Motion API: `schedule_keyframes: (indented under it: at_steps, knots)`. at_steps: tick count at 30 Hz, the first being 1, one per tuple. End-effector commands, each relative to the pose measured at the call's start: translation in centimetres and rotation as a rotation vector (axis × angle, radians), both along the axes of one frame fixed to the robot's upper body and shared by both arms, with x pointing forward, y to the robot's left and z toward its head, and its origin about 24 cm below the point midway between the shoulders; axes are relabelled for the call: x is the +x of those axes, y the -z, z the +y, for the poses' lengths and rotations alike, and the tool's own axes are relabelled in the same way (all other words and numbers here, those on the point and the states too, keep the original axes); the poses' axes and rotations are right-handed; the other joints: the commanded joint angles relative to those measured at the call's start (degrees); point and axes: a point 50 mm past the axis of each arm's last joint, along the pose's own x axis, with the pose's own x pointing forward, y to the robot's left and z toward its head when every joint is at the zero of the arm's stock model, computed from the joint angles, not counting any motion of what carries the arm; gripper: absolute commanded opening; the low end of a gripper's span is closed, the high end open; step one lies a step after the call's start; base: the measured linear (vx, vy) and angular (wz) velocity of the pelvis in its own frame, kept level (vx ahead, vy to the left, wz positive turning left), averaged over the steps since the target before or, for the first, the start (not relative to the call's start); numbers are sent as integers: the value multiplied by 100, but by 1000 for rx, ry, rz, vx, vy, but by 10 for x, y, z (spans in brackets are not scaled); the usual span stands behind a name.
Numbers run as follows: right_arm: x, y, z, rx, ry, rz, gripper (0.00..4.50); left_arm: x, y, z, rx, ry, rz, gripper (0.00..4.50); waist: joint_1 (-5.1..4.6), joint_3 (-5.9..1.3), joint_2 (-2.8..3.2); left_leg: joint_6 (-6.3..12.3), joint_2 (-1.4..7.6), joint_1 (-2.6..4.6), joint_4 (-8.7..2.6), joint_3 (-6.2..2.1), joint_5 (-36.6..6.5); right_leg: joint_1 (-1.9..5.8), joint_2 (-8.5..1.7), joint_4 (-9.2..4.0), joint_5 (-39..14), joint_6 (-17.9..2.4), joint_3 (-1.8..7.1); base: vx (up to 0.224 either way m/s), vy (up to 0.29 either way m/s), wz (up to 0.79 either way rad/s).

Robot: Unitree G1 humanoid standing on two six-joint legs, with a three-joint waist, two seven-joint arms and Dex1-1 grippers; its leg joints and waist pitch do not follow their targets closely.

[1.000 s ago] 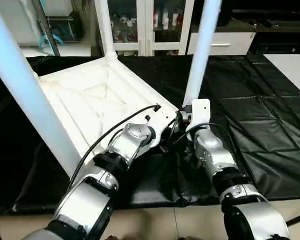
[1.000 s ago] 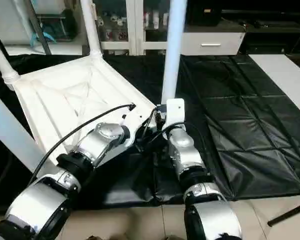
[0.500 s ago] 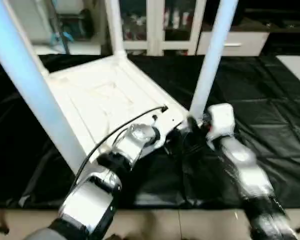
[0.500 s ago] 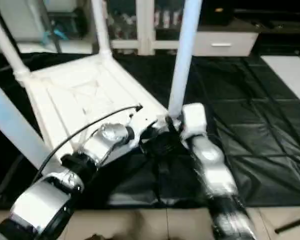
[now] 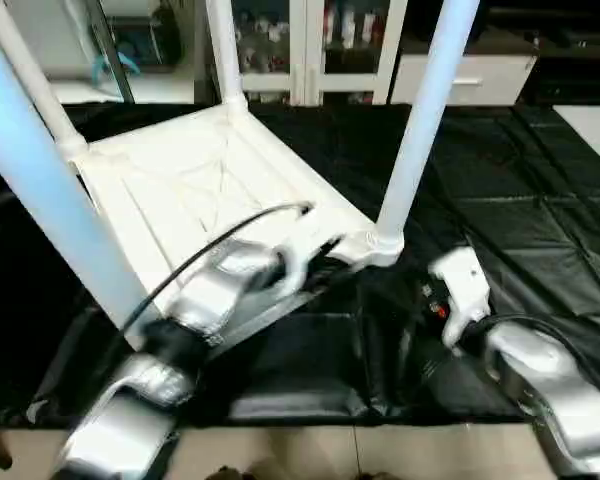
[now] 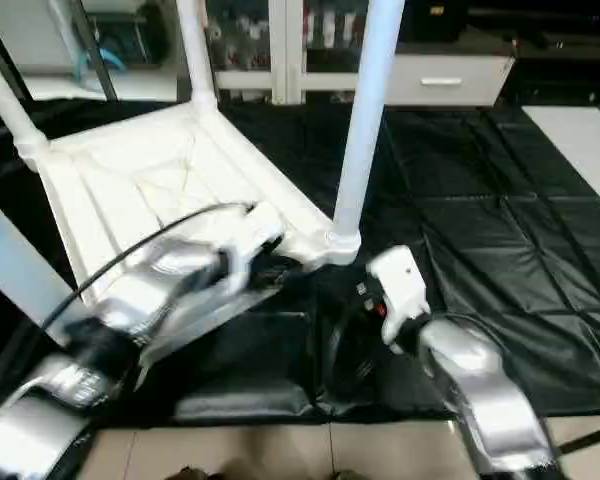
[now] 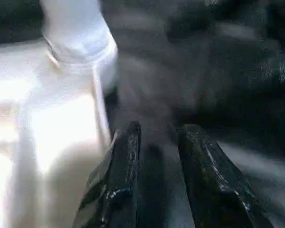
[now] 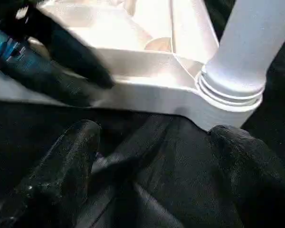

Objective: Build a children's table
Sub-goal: Rotate leg to tighten

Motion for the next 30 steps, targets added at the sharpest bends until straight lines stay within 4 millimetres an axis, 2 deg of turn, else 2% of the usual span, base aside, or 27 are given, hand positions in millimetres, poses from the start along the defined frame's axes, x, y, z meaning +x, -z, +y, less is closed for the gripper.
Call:
schedule_keyframes:
  at_steps: [1, 2, 3, 5, 7, 9, 11, 13, 15, 17, 19, 23, 24, 25, 29, 30]
  knots:
    - [-4, -4, 4, 10, -45, 9, 398, -5, -5, -4, 27, 49, -2, 184, 7, -309, -116, 337, 311, 122, -463, -119, -1366, 225, -215, -378, -1547, -1166, 211, 0, 0, 0]
    - [-4, -4, 3, 4, -49, 11, 398, -7, -2, -2, 50, 54, 7, 190, 14, -307, -97, 254, 316, 138, -471, -126, -1467, 214, -220, -389, -1679, -1128, 216, 0, 0, 0]
    - [-5, -4, 1, -3, -51, 13, 398, -9, 2, 0, 94, 48, 8, 190, 20, -307, -111, 196, 320, 155, -476, -127, -1532, 200, -216, -396, -1728, -1087, 221, 0, 0, 0]
    - [-4, -5, 2, -9, -53, 14, 398, -7, 7, 3, 154, 17, -14, 222, 16, -307, -113, 163, 310, 126, -484, -143, -1451, 225, -208, -376, -1629, -1026, 225, 0, 0, 0]
    - [-4, -6, 3, -10, -59, 13, 398, 2, 11, 6, 211, -70, -76, 222, 10, -311, -117, 164, 298, 123, -470, -143, -1407, 231, -211, -378, -1565, -986, 229, 0, 0, 0]
    - [-4, -7, 5, -15, -60, 8, 398, 15, 11, 8, 244, -180, -144, 222, 11, -304, -119, 150, 279, 142, -452, -130, -1539, 208, -201, -410, -1701, -967, 233, 0, 0, 0]
    - [-4, -7, 5, -19, -58, 5, 398, 22, 11, 11, 272, -232, -189, 222, 6, -309, -135, 155, 261, 105, -455, -149, -1543, 239, -206, -420, -1806, -885, 226, 0, 0, 0]
    - [-4, -6, 5, -30, -49, 0, 398, 30, 10, 14, 306, -287, -232, 222, -50, -318, -157, 151, 247, 38, -467, -185, -1497, 284, -202, -409, -1871, -759, 205, 0, 0, 0]
    - [-3, -5, 4, -34, -33, -4, 398, 38, 9, 16, 347, -337, -284, 222, -71, -325, -156, 150, 235, 46, -454, -190, -1538, 272, -204, -427, -1990, -705, 199, 0, 0, 0]
    - [-2, -4, 4, -37, -27, -3, 398, 42, 10, 16, 369, -366, -321, 222, -72, -335, -150, 182, 234, 49, -439, -193, -1475, 270, -205, -426, -1887, -739, 200, 0, 0, 0]
    - [-2, -4, 5, -36, -20, -2, 398, 47, 12, 15, 401, -396, -383, 222, -53, -355, -148, 267, 237, 91, -402, -169, -1345, 247, -188, -403, -1484, -914, 209, 0, 0, 0]
    - [0, -2, 4, -48, 5, -7, 398, 55, 17, 12, 439, -476, -535, 222, -31, -369, -157, 429, 221, 56, -377, -177, -1144, 277, -177, -375, -1152, -982, 190, 0, 0, 0]
    - [0, -2, 4, -48, 5, -7, 398, 55, 17, 12, 439, -476, -535, 222, -21, -389, -158, 450, 241, 81, -364, -178, -1078, 285, -192, -349, -975, -1029, 193, 0, 0, 0]
    - [0, -2, 4, -50, 10, -8, 398, 56, 17, 12, 452, -482, -565, 222, -19, -390, -153, 509, 236, 70, -355, -176, -956, 285, -188, -337, -821, -1093, 190, 0, 0, 0]
    - [2, -2, 3, -64, 27, -15, 398, 60, 16, 17, 442, -570, -666, 222, -13, -388, -160, 612, 231, 70, -332, -162, -911, 287, -191, -325, -751, -1185, 186, 0, 0, 0]
    - [3, -2, 3, -68, 37, -20, 398, 60, 16, 19, 426, -609, -674, 222, -7, -392, -141, 608, 238, 75, -338, -168, -927, 298, -201, -326, -802, -1183, 183, 0, 0, 0]
